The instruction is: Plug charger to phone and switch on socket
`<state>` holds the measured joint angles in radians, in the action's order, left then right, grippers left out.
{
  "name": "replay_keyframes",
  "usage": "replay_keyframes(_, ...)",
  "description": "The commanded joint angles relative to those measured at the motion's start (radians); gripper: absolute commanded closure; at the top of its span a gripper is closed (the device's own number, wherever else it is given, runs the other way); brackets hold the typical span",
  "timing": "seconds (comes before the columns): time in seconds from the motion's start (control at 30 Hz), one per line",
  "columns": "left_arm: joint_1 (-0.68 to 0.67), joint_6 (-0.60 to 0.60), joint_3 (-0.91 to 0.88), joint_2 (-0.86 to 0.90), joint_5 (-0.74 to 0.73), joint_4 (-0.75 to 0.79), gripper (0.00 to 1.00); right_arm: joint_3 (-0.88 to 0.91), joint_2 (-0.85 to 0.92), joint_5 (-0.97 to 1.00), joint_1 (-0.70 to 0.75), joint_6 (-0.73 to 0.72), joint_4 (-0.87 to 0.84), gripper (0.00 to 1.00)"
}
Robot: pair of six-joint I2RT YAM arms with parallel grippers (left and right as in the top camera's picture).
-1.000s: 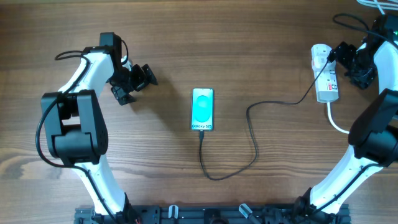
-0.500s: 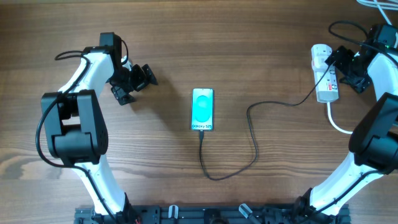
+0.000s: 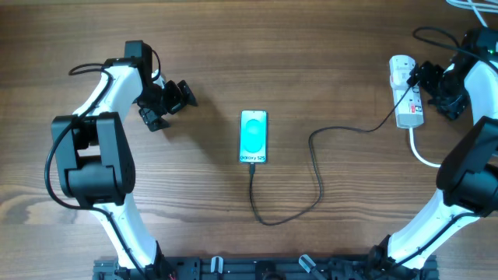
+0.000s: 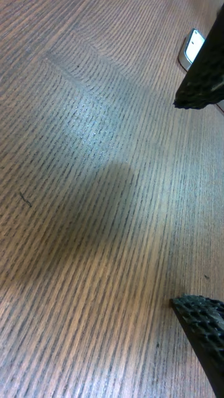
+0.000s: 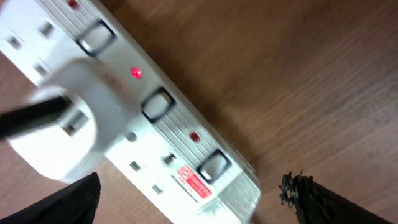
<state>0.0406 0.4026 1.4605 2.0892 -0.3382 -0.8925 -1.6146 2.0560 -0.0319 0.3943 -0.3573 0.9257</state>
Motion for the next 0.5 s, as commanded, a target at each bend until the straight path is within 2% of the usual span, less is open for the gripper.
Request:
replay_keyframes(0.0, 0.003, -0.005, -0.023, 0.022, 0.021, 0.002, 0.0, -0.023, -0.007, 0.099, 0.003, -0.025, 0.044, 0.0)
replay_keyframes(0.23, 0.003, -0.005, -0.023, 0.022, 0.021, 0.002, 0.0, -0.013, -0.001, 0.194, 0.003, -0.043, 0.112, 0.0)
replay_keyframes(0.47, 0.003, -0.005, -0.023, 0.022, 0.021, 0.003, 0.0, -0.013, -0.001, 0.193, 0.004, -0.035, 0.065, 0.0)
